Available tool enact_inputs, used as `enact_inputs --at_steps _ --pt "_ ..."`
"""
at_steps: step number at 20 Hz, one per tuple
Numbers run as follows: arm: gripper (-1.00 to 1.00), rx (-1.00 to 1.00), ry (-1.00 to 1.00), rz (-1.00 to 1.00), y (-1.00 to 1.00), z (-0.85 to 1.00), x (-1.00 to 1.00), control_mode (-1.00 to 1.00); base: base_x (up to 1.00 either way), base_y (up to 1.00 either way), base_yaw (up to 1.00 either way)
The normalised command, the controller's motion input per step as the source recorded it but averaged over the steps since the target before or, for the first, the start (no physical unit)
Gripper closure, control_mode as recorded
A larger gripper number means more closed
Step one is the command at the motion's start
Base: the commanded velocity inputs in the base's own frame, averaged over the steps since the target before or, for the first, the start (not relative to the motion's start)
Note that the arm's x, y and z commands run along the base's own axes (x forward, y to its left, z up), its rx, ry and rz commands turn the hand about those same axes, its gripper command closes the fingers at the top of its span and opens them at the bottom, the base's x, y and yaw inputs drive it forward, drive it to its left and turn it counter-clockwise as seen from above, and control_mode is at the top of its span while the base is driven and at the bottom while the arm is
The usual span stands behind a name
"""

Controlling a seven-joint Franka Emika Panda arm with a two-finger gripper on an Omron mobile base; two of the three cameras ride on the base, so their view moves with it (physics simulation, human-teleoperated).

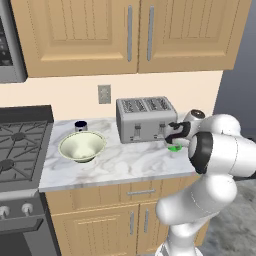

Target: Clear the mugs and bowl far away from the sink.

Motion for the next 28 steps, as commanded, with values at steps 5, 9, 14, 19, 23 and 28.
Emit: enact_inputs --at_steps 5,9,14,19,23,28 --pt "1.0 0.0 0.05 -0.03 0.0 -0.23 0.11 -1.0 0.0 0.0 0.0" --pt "1.0 0.0 0.05 -0.03 0.0 -0.24 0.12 -1.0 0.0 0.0 0.0" --pt "1.0 0.0 0.05 -0.02 0.0 -0.27 0.13 -1.0 0.0 0.0 0.0" --pt "1.0 0.0 0.04 0.0 0.0 -0.32 0.1 -1.0 0.0 0.0 0.0" --pt "-1.0 0.0 0.04 0.0 0.02 -0.32 0.02 -1.0 0.0 0.0 0.0" --pt "-1.0 0.0 0.0 0.0 0.0 -0.02 -0.05 -1.0 0.0 0.0 0.0"
